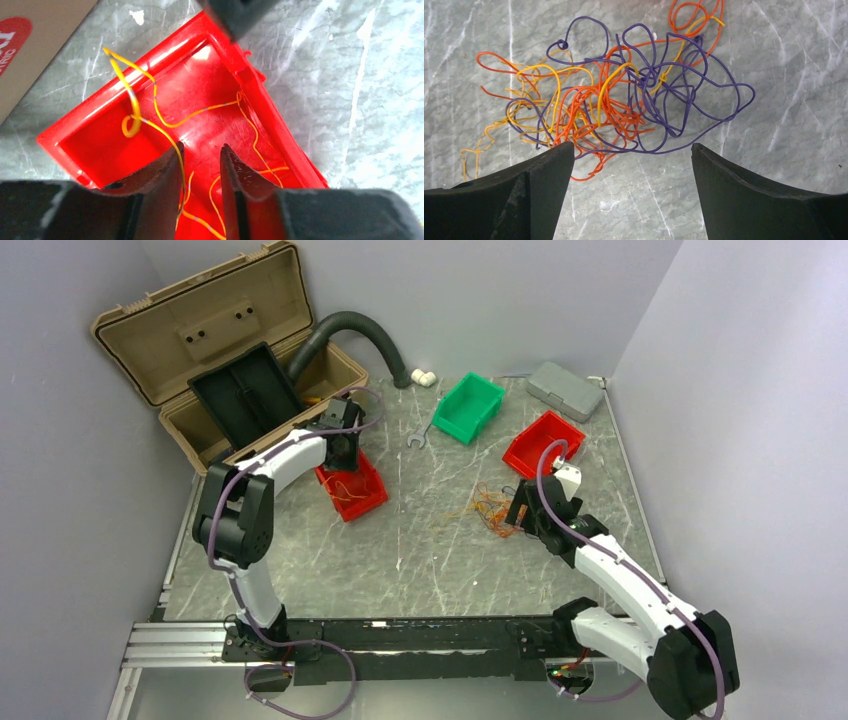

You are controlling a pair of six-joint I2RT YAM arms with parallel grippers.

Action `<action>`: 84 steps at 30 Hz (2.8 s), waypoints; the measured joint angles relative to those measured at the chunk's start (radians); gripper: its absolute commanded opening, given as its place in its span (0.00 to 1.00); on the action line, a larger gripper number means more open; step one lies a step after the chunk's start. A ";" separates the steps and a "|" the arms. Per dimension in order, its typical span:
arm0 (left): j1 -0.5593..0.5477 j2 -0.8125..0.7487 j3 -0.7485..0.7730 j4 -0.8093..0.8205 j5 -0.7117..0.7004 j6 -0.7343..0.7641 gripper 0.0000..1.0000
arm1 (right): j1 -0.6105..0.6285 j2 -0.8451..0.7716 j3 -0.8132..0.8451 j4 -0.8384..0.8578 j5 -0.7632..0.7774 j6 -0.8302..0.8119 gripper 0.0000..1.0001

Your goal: Untangle the cables

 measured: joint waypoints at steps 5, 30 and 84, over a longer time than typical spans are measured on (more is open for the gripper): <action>0.000 -0.072 0.000 -0.054 0.006 0.006 0.51 | -0.015 0.040 0.015 -0.012 -0.006 -0.003 0.91; -0.002 -0.584 -0.154 -0.092 0.120 0.028 0.99 | -0.064 0.337 0.020 0.150 -0.328 -0.048 0.86; 0.134 -0.516 -0.476 0.178 0.124 -0.143 0.00 | 0.291 0.146 0.187 -0.050 -0.197 0.042 0.89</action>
